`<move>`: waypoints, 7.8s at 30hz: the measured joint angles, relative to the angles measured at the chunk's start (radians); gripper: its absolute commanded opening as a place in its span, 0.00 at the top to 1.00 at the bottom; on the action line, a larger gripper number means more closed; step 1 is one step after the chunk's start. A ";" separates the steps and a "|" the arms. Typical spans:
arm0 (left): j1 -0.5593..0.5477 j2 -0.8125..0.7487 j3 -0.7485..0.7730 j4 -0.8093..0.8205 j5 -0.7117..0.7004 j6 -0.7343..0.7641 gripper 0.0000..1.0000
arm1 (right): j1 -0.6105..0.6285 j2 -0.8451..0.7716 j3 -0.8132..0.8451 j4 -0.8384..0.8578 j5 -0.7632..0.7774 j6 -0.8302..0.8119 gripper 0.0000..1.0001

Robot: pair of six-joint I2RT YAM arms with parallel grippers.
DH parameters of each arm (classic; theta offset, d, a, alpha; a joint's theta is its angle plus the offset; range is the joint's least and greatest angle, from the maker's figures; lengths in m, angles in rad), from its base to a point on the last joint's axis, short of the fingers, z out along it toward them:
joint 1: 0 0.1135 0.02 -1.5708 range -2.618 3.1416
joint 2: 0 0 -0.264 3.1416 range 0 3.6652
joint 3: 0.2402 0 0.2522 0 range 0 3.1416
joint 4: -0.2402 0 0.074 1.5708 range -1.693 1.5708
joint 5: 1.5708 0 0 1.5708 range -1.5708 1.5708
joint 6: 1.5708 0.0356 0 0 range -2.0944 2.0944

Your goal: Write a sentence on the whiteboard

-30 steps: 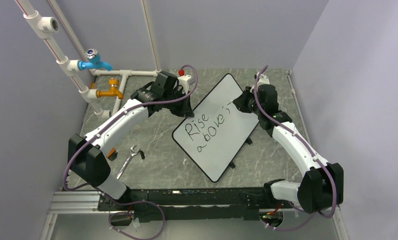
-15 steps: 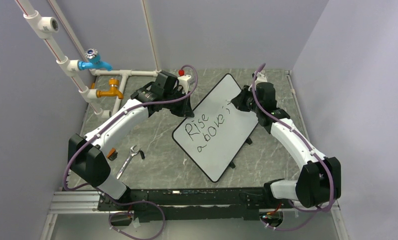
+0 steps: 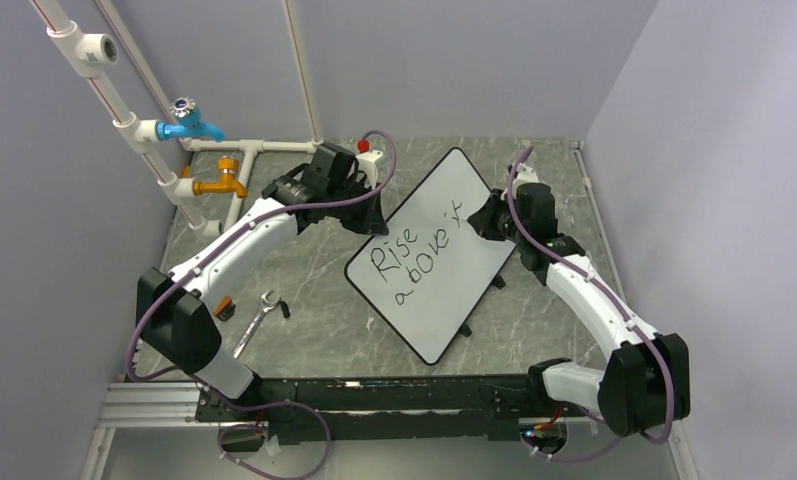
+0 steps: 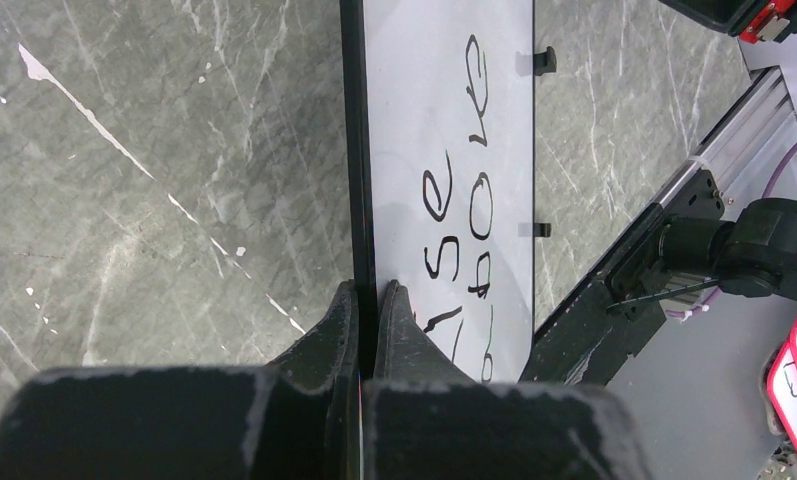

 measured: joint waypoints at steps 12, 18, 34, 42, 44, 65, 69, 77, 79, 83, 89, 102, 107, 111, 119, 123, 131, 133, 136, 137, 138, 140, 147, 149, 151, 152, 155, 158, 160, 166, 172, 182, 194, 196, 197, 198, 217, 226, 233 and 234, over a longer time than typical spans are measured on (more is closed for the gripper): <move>-0.002 0.000 0.000 -0.001 -0.003 0.000 1.00 | 0.000 -0.020 -0.031 -0.024 0.079 -0.009 1.00; -0.003 0.000 0.000 -0.003 -0.007 0.000 1.00 | -0.001 0.017 0.006 -0.045 0.107 -0.012 1.00; -0.007 -0.001 0.000 0.006 -0.008 0.000 1.00 | -0.002 0.045 0.176 -0.084 0.137 -0.019 1.00; -0.016 -0.010 0.000 0.005 -0.024 0.010 1.00 | -0.002 -0.162 0.089 -0.122 0.124 -0.018 1.00; -0.021 -0.013 0.000 0.005 -0.034 0.014 1.00 | -0.002 -0.203 0.061 -0.140 0.106 -0.016 1.00; -0.053 -0.035 -0.010 -0.008 -0.100 0.041 1.00 | 0.015 -0.404 -0.097 -0.306 -0.180 -0.005 1.00; -0.050 -0.035 -0.022 0.013 -0.093 0.052 1.00 | 0.038 -0.422 -0.133 -0.323 -0.205 0.000 1.00; -0.041 -0.035 -0.032 0.028 -0.079 0.053 1.00 | 0.158 -0.452 -0.177 -0.355 -0.193 0.008 1.00; -0.039 -0.034 -0.032 0.029 -0.075 0.053 1.00 | 0.216 -0.452 -0.188 -0.359 -0.170 0.016 1.00; -0.031 -0.031 -0.033 0.029 -0.065 0.053 1.00 | 0.294 -0.456 -0.208 -0.364 -0.132 0.028 1.00; -0.018 -0.021 -0.033 0.031 -0.048 0.052 1.00 | 0.351 -0.511 -0.254 -0.357 -0.117 0.046 1.00; 0.000 -0.009 -0.033 0.031 -0.018 0.051 1.00 | 0.375 -0.536 -0.298 -0.312 -0.074 0.065 1.00; 0.001 -0.008 -0.033 0.031 -0.016 0.050 1.00 | 0.383 -0.504 -0.315 -0.291 -0.064 0.068 1.00; 0.001 -0.008 -0.033 0.031 -0.015 0.049 1.00 | 0.385 -0.488 -0.320 -0.289 -0.055 0.068 1.00; 0.002 -0.008 -0.033 0.031 -0.013 0.049 1.00 | 0.387 -0.460 -0.320 -0.265 -0.047 0.067 1.00; 0.003 -0.008 -0.036 0.032 -0.013 0.049 1.00 | 0.387 -0.450 -0.318 -0.260 -0.050 0.067 1.00; 0.006 -0.008 -0.043 0.038 -0.013 0.049 1.00 | 0.393 -0.438 -0.317 -0.230 -0.069 0.068 1.00; 0.006 -0.008 -0.043 0.038 -0.013 0.049 1.00 | 0.397 -0.434 -0.317 -0.220 -0.075 0.068 1.00; 0.006 -0.008 -0.043 0.039 -0.012 0.049 1.00 | 0.404 -0.433 -0.317 -0.214 -0.078 0.068 1.00; 0.006 -0.009 -0.043 0.039 -0.013 0.049 1.00 | 0.405 -0.432 -0.317 -0.212 -0.078 0.068 1.00; 0.006 -0.008 -0.043 0.039 -0.012 0.049 1.00 | 0.406 -0.432 -0.317 -0.212 -0.078 0.068 1.00; 0.006 -0.008 -0.043 0.039 -0.013 0.049 1.00 | 0.407 -0.431 -0.317 -0.211 -0.079 0.068 1.00; 0.006 -0.009 -0.043 0.039 -0.013 0.049 1.00 | 0.425 -0.427 -0.317 -0.206 -0.092 0.068 1.00; 0.006 -0.009 -0.043 0.039 -0.013 0.049 1.00 | 0.431 -0.429 -0.317 -0.209 -0.092 0.069 1.00; 0.006 -0.010 -0.043 0.039 -0.012 0.048 1.00 | 0.437 -0.433 -0.318 -0.217 -0.092 0.071 1.00; 0.006 -0.011 -0.044 0.039 -0.012 0.048 1.00 | 0.440 -0.435 -0.318 -0.224 -0.092 0.072 1.00; 0.006 -0.013 -0.045 0.040 -0.012 0.048 1.00 | 0.446 -0.445 -0.322 -0.237 -0.087 0.077 1.00; 0.006 -0.013 -0.045 0.040 -0.012 0.048 1.00 | 0.451 -0.463 -0.331 -0.258 -0.069 0.096 1.00; 0.006 -0.014 -0.045 0.040 -0.012 0.048 1.00 | 0.452 -0.474 -0.336 -0.275 -0.056 0.107 1.00; 0.005 -0.019 -0.048 0.040 -0.012 0.048 1.00 | 0.457 -0.491 -0.340 -0.302 -0.018 0.139 1.00; 0.005 -0.023 -0.055 0.046 -0.013 0.048 1.00 | 0.462 -0.494 -0.340 -0.319 0.014 0.163 1.00; 0.005 -0.027 -0.058 0.047 -0.013 0.048 1.00 | 0.463 -0.463 -0.303 -0.348 0.090 0.166 1.00; 0.005 -0.029 -0.061 0.050 -0.014 0.048 1.00 | 0.463 -0.394 -0.245 -0.340 0.108 0.148 1.00; 0.005 -0.029 -0.061 0.050 -0.013 0.048 1.00 | 0.463 -0.392 -0.243 -0.332 0.098 0.145 1.00; 0.005 -0.029 -0.061 0.050 -0.013 0.048 1.00 | 0.463 -0.392 -0.243 -0.328 0.092 0.143 1.00; 0.005 -0.030 -0.061 0.050 -0.013 0.048 1.00 | 0.463 -0.391 -0.243 -0.320 0.086 0.142 1.00; 0.003 -0.035 -0.061 0.045 -0.013 0.048 1.00 | 0.463 -0.405 -0.256 -0.298 0.071 0.143 1.00; 0.003 -0.041 -0.067 0.046 -0.013 0.048 1.00 | 0.463 -0.435 -0.280 -0.303 0.089 0.156 1.00; 0.003 -0.043 -0.071 0.048 -0.013 0.048 1.00 | 0.463 -0.447 -0.288 -0.324 0.101 0.161 1.00; 0.003 -0.043 -0.071 0.047 -0.013 0.048 1.00 | 0.463 -0.449 -0.290 -0.327 0.103 0.162 1.00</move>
